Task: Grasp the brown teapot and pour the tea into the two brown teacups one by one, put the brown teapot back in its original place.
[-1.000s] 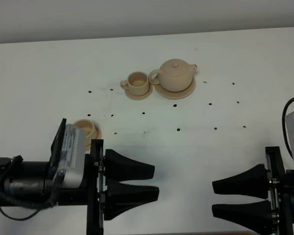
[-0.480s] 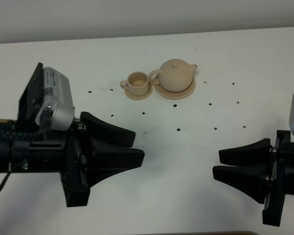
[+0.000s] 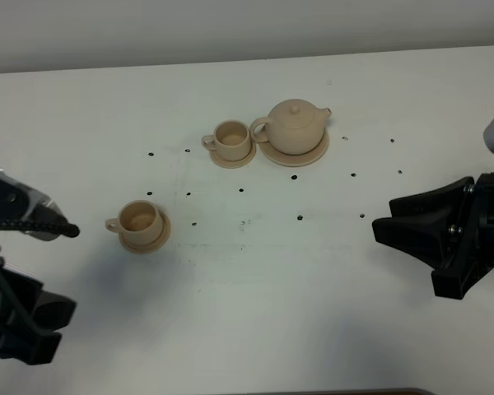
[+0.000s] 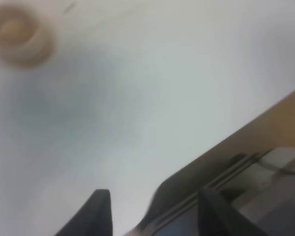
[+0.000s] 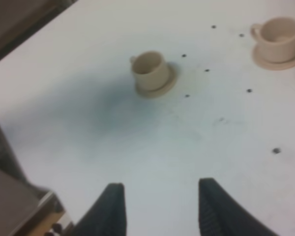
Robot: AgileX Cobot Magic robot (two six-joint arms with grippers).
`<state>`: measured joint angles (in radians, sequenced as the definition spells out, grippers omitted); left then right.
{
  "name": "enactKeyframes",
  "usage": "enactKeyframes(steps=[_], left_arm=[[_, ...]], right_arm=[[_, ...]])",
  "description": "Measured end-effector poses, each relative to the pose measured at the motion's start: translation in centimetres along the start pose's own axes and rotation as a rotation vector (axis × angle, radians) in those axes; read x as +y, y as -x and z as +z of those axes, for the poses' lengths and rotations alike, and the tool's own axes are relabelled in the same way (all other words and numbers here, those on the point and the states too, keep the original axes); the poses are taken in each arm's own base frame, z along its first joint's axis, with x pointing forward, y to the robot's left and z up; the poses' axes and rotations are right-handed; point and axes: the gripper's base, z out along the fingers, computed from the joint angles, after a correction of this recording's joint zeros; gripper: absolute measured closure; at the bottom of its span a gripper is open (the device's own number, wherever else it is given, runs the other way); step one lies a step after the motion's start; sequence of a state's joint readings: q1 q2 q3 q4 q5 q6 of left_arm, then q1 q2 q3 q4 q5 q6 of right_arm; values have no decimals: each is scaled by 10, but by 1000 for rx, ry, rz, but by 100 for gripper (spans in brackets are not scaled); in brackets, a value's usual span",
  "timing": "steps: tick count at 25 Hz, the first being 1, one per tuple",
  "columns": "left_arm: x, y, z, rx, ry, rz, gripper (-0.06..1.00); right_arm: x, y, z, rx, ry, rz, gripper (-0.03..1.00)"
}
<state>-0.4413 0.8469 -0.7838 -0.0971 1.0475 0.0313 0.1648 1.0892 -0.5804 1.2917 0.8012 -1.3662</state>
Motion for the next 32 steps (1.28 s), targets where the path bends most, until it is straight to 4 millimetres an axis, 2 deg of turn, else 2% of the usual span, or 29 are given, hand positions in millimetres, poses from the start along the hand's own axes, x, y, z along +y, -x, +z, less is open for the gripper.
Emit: enactKeyframes(steps=[3, 8, 14, 19, 23, 32], left_arm=[[9, -15, -7, 17, 103, -54, 51], [16, -48, 0, 28, 170, -100, 51], [19, -79, -2, -83, 196, -105, 51], [19, -95, -13, -224, 195, -103, 51], [19, -110, -11, -278, 191, -104, 51], [18, -120, -16, -349, 186, -105, 51]], right_arm=[[-4, 12, -3, 0, -51, 1, 62], [-8, 29, -10, 5, -129, -5, 62], [-11, 50, -18, -32, -194, -27, 62], [-11, 56, -20, -50, -211, -40, 62], [-12, 56, -20, -54, -219, -41, 62], [-14, 57, -20, -65, -238, -41, 62]])
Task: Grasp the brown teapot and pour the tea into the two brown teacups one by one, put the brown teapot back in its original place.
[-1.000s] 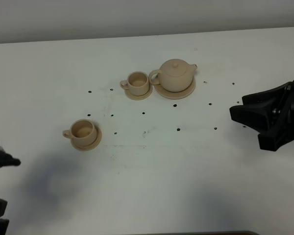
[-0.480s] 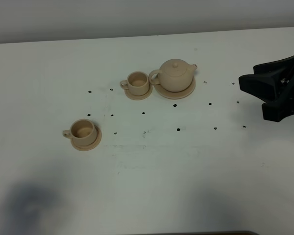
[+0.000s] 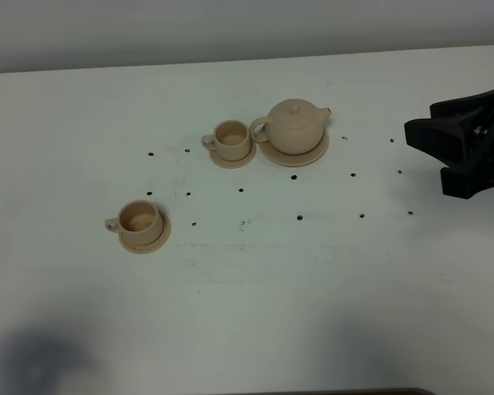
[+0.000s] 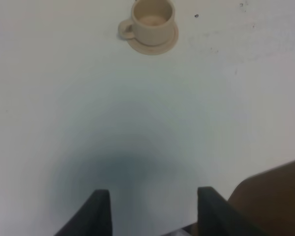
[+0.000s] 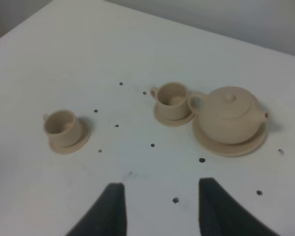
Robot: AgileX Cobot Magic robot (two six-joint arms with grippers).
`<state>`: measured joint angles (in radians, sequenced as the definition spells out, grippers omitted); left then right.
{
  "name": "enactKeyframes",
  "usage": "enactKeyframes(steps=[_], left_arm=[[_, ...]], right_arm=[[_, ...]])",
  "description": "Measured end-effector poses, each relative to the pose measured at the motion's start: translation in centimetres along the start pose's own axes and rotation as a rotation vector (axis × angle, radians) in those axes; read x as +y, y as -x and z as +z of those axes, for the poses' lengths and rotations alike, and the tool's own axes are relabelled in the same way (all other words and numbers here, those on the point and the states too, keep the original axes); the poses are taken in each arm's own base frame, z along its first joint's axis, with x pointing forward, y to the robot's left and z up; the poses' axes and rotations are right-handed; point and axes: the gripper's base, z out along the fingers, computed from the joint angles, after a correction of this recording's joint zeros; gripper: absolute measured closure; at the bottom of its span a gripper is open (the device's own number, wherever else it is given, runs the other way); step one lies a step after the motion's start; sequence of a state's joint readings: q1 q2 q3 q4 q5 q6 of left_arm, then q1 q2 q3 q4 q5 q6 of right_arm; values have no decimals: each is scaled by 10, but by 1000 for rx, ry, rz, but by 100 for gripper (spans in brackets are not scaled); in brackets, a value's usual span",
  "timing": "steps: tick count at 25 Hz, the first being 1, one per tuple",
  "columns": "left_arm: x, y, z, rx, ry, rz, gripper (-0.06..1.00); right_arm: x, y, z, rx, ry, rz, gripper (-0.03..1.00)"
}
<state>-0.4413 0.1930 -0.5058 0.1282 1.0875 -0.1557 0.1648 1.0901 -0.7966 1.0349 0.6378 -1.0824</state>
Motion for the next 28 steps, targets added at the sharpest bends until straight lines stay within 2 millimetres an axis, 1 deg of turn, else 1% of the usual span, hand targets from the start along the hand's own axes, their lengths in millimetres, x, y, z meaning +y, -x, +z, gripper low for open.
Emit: enactKeyframes(steps=[3, 6, 14, 17, 23, 28], left_arm=[[0, 0, 0, -2, 0, 0, 51], [1, 0, 0, -1, 25, -27, 51], [4, -2, -2, 0, 195, -198, 51], [5, -5, -6, -25, 243, -246, 51], [0, -20, -21, -171, 270, -267, 51], [0, -22, -22, -187, 271, -265, 51]], right_arm=[[-1, 2, 1, -5, -6, 3, 62], [-5, 9, 7, 1, 2, 11, 62], [-28, 25, 43, 57, 30, 61, 62], [-35, 33, 56, 78, 46, 76, 62], [-51, 54, 75, 111, 39, 86, 58], [-64, 68, 89, 142, 17, 86, 57]])
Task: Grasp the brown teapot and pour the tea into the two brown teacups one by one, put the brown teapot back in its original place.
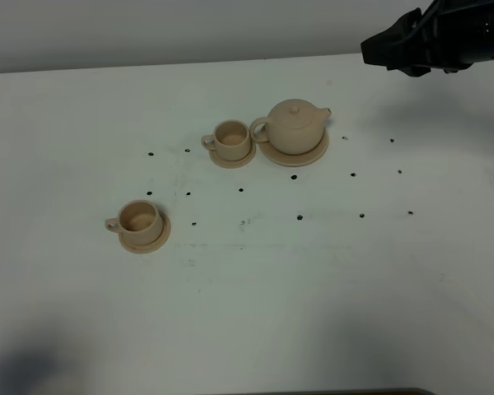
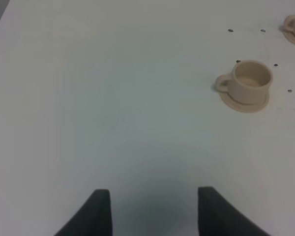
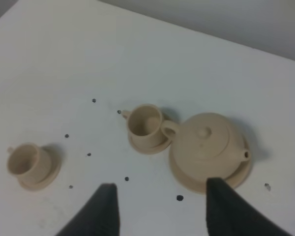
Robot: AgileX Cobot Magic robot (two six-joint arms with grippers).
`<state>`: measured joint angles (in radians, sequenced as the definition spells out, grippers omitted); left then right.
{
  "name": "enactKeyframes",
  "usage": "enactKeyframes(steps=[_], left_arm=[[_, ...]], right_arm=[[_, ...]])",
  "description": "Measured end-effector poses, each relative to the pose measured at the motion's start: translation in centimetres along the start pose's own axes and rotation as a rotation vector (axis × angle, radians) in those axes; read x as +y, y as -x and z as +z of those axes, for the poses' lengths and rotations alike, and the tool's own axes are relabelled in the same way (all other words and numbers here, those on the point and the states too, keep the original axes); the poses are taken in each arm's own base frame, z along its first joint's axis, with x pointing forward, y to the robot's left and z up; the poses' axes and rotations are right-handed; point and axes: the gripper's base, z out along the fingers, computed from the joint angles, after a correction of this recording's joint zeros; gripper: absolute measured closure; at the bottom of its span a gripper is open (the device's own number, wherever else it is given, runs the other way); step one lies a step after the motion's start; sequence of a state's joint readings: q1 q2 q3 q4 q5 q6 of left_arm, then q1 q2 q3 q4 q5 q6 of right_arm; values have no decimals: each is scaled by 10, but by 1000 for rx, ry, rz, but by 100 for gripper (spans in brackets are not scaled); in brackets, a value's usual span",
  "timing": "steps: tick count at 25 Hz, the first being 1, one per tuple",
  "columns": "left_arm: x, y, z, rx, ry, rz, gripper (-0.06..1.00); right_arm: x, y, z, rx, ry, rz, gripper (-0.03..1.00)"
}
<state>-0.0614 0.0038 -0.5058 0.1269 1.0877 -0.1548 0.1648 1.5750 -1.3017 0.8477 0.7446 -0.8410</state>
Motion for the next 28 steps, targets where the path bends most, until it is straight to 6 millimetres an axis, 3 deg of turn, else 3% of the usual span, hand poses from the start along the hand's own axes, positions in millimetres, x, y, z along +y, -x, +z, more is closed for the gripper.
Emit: enactKeyframes(steps=[6, 11, 22, 28], left_arm=[[0, 0, 0, 0, 2, 0, 51], [0, 0, 0, 0, 2, 2, 51], [0, 0, 0, 0, 2, 2, 51], [0, 0, 0, 0, 3, 3, 51]], right_arm=[[-7, 20, 23, 75, -8, -31, 57], [-9, 32, 58, 177, -38, -76, 56], [13, 31, 136, 314, -34, -264, 53], [14, 36, 166, 263, -63, -317, 52]])
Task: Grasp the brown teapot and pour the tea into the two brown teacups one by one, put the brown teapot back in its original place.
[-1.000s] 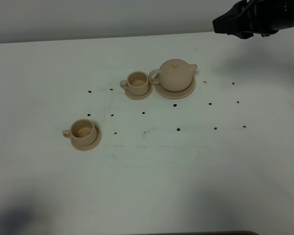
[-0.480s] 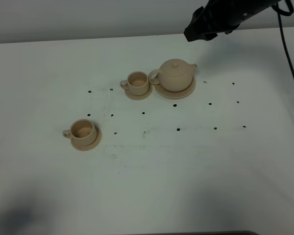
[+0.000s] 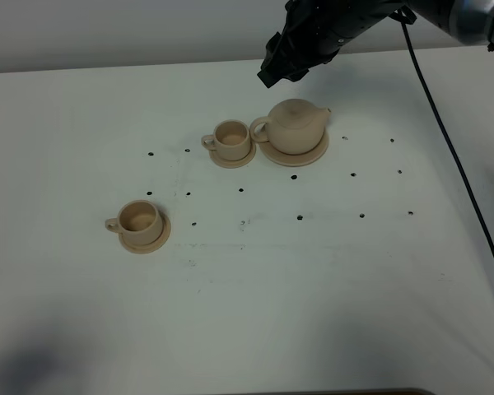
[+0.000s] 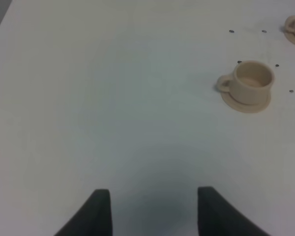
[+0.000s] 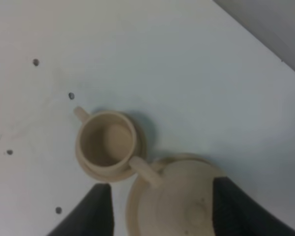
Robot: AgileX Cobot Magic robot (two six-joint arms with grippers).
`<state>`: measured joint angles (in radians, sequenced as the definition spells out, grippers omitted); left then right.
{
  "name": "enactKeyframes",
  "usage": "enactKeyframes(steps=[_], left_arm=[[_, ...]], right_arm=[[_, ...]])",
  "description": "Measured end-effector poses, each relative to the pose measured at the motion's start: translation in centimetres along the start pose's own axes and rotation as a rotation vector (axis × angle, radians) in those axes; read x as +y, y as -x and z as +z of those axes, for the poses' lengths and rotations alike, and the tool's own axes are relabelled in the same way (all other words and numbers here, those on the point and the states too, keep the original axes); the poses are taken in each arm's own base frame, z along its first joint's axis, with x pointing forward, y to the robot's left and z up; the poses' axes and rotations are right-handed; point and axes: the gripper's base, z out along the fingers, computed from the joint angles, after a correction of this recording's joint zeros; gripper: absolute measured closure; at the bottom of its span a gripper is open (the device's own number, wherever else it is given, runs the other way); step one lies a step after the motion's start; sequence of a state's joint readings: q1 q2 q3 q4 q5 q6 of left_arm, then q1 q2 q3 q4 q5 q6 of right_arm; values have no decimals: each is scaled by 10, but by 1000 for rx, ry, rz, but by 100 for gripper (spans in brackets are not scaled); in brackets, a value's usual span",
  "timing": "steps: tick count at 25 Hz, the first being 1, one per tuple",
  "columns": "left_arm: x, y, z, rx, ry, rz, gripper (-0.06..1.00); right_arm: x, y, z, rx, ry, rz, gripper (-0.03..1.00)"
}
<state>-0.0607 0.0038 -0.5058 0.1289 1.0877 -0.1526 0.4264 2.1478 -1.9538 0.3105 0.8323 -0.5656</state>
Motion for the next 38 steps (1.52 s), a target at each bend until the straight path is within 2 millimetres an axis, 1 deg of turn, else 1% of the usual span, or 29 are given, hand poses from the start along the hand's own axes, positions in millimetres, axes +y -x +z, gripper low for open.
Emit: enactKeyframes(steps=[3, 8, 13, 16, 21, 26, 33, 38], left_arm=[[0, 0, 0, 0, 1, 0, 51], [0, 0, 0, 0, 2, 1, 51], [0, 0, 0, 0, 2, 1, 51], [0, 0, 0, 0, 2, 1, 51], [0, 0, 0, 0, 2, 1, 51], [0, 0, 0, 0, 2, 1, 51], [0, 0, 0, 0, 2, 2, 51], [0, 0, 0, 0, 2, 2, 51]], right_arm=[[-2, -2, 13, 11, 7, -51, 52], [-2, -12, 30, 54, 40, -225, 52], [-3, -15, 41, 39, 48, -405, 52], [-1, -13, 43, 5, 69, -463, 52], [7, -10, 46, -42, 125, -507, 52], [14, -14, 64, -41, 155, -582, 52], [10, -9, 83, -46, 164, -618, 55], [10, -18, 95, 16, 199, -602, 57]])
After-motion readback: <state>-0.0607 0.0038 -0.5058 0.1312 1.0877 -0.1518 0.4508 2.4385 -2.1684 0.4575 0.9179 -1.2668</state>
